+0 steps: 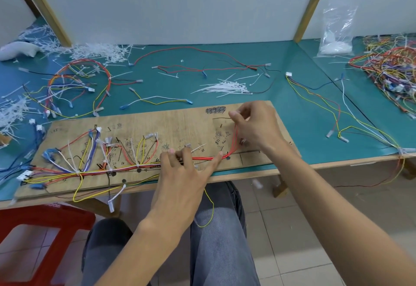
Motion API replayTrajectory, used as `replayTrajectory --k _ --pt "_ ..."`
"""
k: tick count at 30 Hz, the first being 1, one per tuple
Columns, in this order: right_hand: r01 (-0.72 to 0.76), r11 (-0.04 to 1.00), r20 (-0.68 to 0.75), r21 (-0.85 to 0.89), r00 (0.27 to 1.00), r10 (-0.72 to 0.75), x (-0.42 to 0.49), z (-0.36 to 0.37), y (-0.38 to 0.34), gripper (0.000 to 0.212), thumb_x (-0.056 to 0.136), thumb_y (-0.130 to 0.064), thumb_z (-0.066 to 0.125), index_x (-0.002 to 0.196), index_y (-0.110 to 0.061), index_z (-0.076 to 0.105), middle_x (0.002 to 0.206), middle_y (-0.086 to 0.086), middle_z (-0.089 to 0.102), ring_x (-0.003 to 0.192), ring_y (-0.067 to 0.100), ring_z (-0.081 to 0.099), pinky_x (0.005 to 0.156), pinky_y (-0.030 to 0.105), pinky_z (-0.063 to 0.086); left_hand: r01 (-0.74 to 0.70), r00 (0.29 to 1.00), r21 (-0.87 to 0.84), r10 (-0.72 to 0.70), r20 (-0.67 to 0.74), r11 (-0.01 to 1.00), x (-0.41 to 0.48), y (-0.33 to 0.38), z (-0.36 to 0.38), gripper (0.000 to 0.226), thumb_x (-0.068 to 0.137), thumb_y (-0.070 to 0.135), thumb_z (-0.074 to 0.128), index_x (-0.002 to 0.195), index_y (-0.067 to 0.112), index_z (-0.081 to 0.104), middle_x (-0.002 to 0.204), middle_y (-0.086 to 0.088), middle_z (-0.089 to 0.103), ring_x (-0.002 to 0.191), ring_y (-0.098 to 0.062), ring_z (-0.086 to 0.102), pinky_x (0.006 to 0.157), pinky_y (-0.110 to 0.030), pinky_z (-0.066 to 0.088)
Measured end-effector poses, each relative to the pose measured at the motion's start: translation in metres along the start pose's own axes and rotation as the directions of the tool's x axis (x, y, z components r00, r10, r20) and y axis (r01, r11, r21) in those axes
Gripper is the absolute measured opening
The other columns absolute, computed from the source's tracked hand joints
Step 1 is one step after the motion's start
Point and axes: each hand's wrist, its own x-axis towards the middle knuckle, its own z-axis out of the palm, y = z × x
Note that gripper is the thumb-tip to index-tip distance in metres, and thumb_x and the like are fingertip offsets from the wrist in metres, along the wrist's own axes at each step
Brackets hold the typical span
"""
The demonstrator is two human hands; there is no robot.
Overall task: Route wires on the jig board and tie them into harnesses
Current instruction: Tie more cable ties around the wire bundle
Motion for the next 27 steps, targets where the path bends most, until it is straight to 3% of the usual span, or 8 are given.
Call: replayTrajectory --k 5,10,14,19,21,24,27 --pt "-0.043 0.987 0.021 -0.155 0.999 0.047 0.007 0.017 -0.006 0.029 0.095 -0.049 0.073 0.088 -0.021 0.075 0.092 0.006 0.074 0.094 0.032 0.068 0.078 0.040 0.055 -0.009 1.000 -0.014 0.009 -0.022 1.000 -0.002 -0.001 -0.002 0.094 0.093 0.009 0.031 0.161 0.046 -0.021 0.135 -0.029 0.036 0.114 -0.044 0.047 0.094 -0.056 0.030" --pt "-0.050 0.969 -0.011 -0.241 0.999 0.049 0.004 0.026 -0.014 0.028 0.093 -0.050 0.075 0.089 -0.022 0.080 0.093 0.006 0.076 0.094 0.034 0.069 0.075 0.039 0.055 0.000 0.999 -0.006 0.000 -0.035 1.000 -0.002 0.000 -0.001 0.092 0.096 0.015 0.039 0.162 0.046 -0.016 0.137 -0.032 0.037 0.115 -0.047 0.047 0.096 -0.058 0.027" --pt "0.030 0.964 0.033 -0.265 0.999 -0.022 0.005 0.025 -0.020 0.018 0.094 -0.043 0.076 0.099 -0.028 0.084 0.095 0.007 0.077 0.095 0.035 0.068 0.068 0.034 0.044 0.020 1.000 0.013 -0.020 -0.022 1.000 -0.003 0.000 -0.002 0.097 0.094 0.016 0.047 0.163 0.044 -0.015 0.136 -0.032 0.038 0.119 -0.049 0.046 0.099 -0.058 0.026" --pt "0.179 0.910 0.225 -0.375 0.970 -0.098 0.006 0.019 -0.022 0.017 0.101 -0.031 0.065 0.097 -0.024 0.081 0.101 0.003 0.071 0.101 0.034 0.064 0.076 0.038 0.052 0.079 0.994 0.004 -0.079 0.073 0.997 -0.001 -0.001 -0.008 0.098 0.079 0.020 0.065 0.161 0.016 0.012 0.135 -0.028 0.041 0.124 -0.051 0.049 0.104 -0.060 0.029" --pt "0.240 0.882 0.288 -0.406 0.949 -0.126 0.002 0.019 -0.025 0.020 0.102 -0.026 0.061 0.090 -0.022 0.075 0.104 0.000 0.061 0.102 0.033 0.063 0.075 0.038 0.050 0.083 0.992 0.005 -0.083 0.090 0.997 -0.002 -0.001 -0.010 0.098 0.078 0.019 0.063 0.161 0.010 0.011 0.133 -0.028 0.042 0.125 -0.051 0.049 0.105 -0.060 0.029" --pt "0.288 0.870 0.351 -0.402 0.925 -0.144 -0.013 0.020 -0.028 0.035 0.106 -0.049 0.053 0.100 -0.016 0.066 0.112 0.001 0.049 0.106 0.031 0.057 0.084 0.044 0.053 0.084 0.990 0.024 -0.086 0.109 0.996 -0.002 -0.001 -0.011 0.099 0.083 0.021 0.060 0.165 0.011 0.006 0.136 -0.028 0.039 0.129 -0.053 0.046 0.107 -0.061 0.027" --pt "0.345 0.793 0.372 -0.501 0.914 -0.163 -0.031 0.024 -0.022 0.062 0.101 -0.066 0.047 0.130 -0.011 0.052 0.133 0.008 0.043 0.121 0.034 0.042 0.096 0.049 0.047 0.081 0.987 0.021 -0.083 0.136 0.996 -0.003 -0.002 -0.011 0.099 0.081 0.022 0.061 0.164 0.010 0.009 0.134 -0.026 0.041 0.127 -0.051 0.047 0.108 -0.061 0.027"
